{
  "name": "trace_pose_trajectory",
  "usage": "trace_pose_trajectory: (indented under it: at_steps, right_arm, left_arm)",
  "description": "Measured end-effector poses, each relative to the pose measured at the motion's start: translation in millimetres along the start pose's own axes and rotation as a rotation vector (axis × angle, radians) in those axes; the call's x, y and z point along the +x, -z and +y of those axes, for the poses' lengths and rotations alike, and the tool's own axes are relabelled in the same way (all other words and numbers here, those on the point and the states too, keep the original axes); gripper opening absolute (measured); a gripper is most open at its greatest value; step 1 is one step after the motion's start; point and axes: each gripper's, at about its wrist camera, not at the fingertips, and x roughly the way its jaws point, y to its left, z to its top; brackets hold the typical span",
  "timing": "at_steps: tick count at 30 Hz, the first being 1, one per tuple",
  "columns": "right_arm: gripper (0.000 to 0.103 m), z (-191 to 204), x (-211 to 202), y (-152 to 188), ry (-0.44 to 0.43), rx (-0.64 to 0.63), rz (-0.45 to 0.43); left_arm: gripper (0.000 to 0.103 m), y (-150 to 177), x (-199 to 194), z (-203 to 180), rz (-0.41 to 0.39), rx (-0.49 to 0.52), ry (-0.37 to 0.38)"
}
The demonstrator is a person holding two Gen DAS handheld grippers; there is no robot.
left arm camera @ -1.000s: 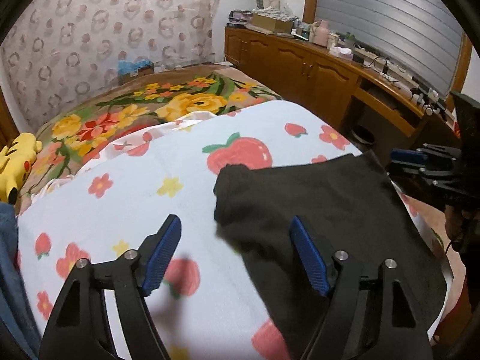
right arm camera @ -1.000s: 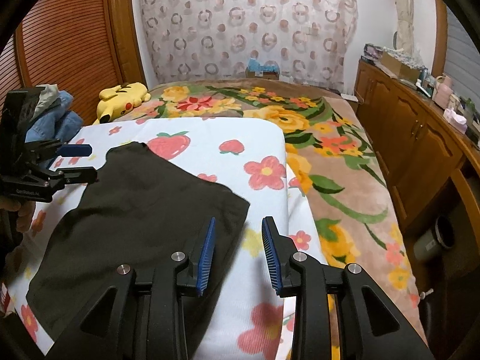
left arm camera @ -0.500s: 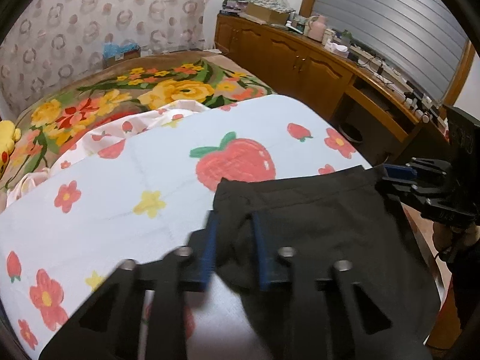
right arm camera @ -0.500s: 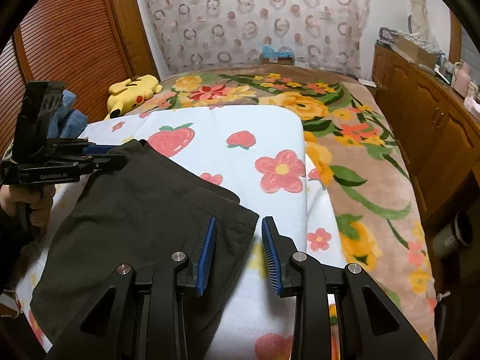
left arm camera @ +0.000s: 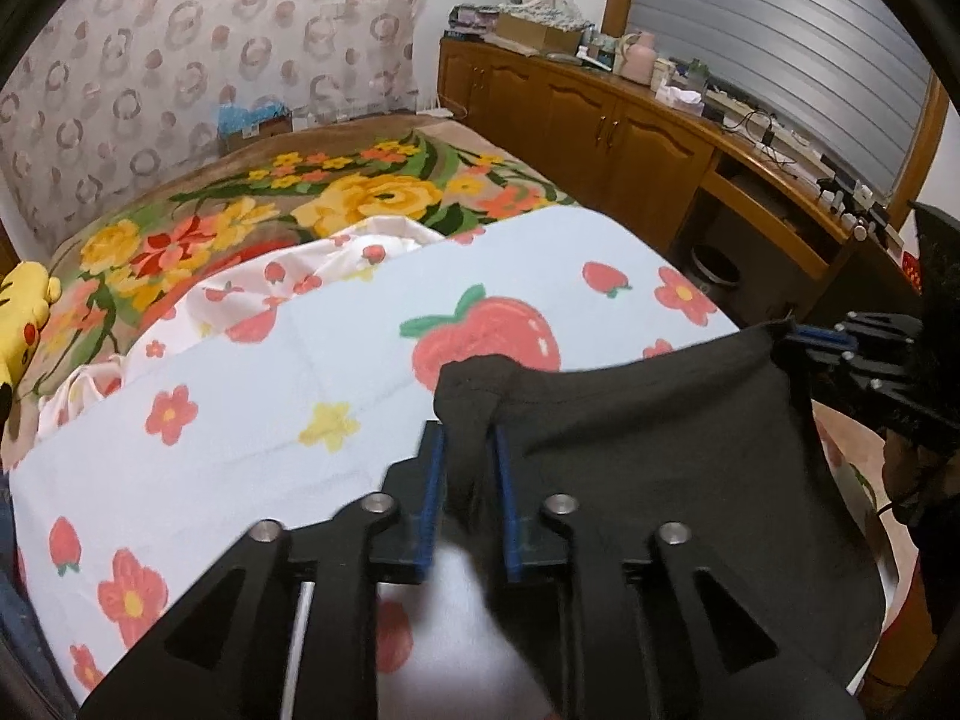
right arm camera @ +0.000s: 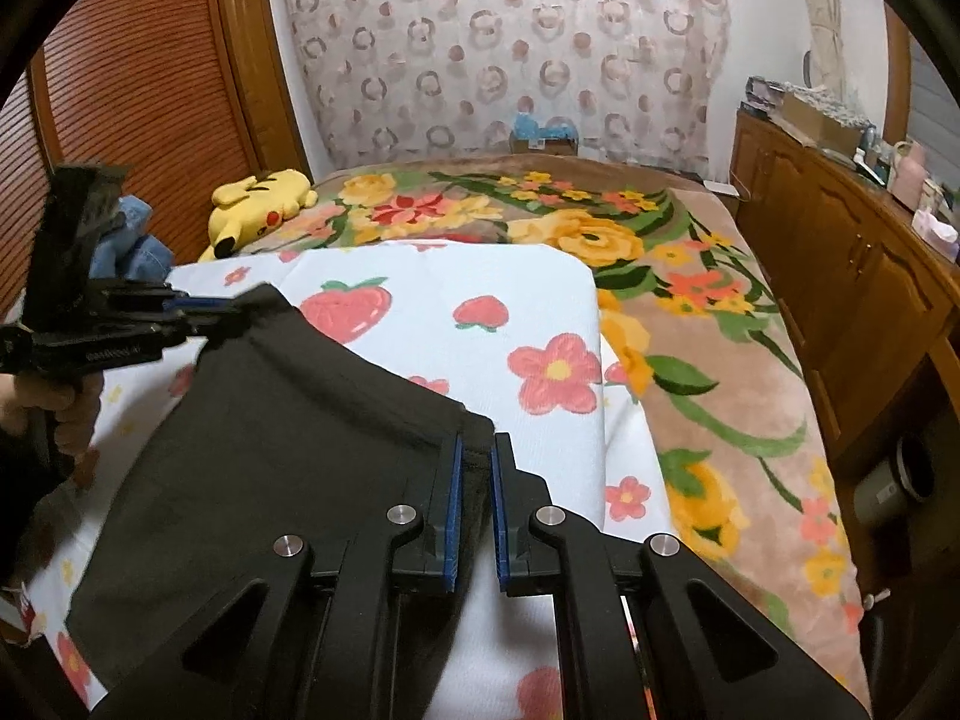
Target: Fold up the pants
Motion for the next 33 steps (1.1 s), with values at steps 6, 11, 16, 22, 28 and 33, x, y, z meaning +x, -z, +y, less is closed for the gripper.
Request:
trace_pose_trajectory:
  at_steps: [6, 11, 16, 22, 28, 33]
  right_arm:
    - [0.012, 10.2, -20.7, 9.0, 0.001, 0.006, -0.028]
    - [0.012, 19.4, -36.2, 22.7, 0.009, 0.007, -0.037]
    - [0.023, 29.8, -54.1, 36.5, 0.02, 0.016, -0.053]
    - [0.03, 45.0, -69.3, 57.0, 0.02, 0.028, -0.055]
    - [0.03, 58.4, -81.7, 77.9, 0.015, 0.036, -0.038]
    - [0.03, 67.0, -92.5, 95.8, 0.005, 0.051, -0.025]
  left_arm:
    - [0.061, 14.4, -18.2, -4.0, -0.031, 0.001, -0.002]
    - [0.078, 32.2, -34.8, -15.7, -0.052, 0.023, -0.01]
    - [0.078, 52.3, -48.7, -25.2, -0.058, 0.033, -0.017]
    - [0.078, 78.1, -63.0, -38.9, -0.063, 0.052, -0.069]
    - [0.078, 107.6, -76.6, -54.1, -0.051, 0.055, -0.054]
    - [0.078, 129.4, -91.7, -62.2, -0.065, 0.038, -0.03]
